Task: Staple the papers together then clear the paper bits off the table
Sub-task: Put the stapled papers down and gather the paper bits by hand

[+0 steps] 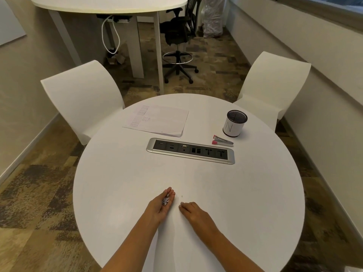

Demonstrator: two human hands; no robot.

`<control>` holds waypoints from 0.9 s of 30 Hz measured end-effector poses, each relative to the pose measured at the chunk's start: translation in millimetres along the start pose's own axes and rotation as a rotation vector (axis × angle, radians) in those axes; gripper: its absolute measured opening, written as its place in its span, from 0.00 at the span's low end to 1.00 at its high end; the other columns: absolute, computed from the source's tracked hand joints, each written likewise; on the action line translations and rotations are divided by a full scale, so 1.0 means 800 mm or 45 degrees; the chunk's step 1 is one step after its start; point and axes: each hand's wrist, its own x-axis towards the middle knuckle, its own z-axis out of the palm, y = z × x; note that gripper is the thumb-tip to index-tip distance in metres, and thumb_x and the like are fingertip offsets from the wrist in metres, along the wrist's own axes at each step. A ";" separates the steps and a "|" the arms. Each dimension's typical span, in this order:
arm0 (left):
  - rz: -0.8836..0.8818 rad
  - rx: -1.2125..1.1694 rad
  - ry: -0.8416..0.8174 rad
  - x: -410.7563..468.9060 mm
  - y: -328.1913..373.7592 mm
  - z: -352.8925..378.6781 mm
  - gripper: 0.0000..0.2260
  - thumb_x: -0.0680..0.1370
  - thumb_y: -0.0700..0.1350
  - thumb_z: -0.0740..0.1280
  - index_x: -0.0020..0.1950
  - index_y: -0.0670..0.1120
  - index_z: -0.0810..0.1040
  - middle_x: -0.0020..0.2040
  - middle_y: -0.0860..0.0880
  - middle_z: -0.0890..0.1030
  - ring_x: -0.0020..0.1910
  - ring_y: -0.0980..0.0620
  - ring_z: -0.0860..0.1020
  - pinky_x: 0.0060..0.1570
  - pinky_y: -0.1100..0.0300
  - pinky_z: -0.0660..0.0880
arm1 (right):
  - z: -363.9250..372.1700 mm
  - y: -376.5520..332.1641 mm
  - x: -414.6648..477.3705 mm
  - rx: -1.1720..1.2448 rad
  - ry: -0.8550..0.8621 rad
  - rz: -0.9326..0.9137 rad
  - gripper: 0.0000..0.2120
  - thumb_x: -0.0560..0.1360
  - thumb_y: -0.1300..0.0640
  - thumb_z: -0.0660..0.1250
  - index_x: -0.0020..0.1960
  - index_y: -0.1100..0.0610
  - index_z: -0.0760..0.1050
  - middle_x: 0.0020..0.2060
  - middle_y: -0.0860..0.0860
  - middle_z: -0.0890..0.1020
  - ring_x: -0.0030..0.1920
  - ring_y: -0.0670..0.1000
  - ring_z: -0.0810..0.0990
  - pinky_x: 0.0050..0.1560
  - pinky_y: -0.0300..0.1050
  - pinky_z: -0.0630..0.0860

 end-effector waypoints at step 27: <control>-0.070 0.139 -0.003 0.001 -0.010 0.005 0.08 0.79 0.35 0.60 0.52 0.32 0.76 0.44 0.39 0.79 0.44 0.46 0.78 0.43 0.55 0.81 | -0.025 -0.020 0.029 0.783 0.517 0.698 0.07 0.69 0.66 0.68 0.43 0.57 0.82 0.40 0.53 0.85 0.39 0.48 0.80 0.44 0.40 0.77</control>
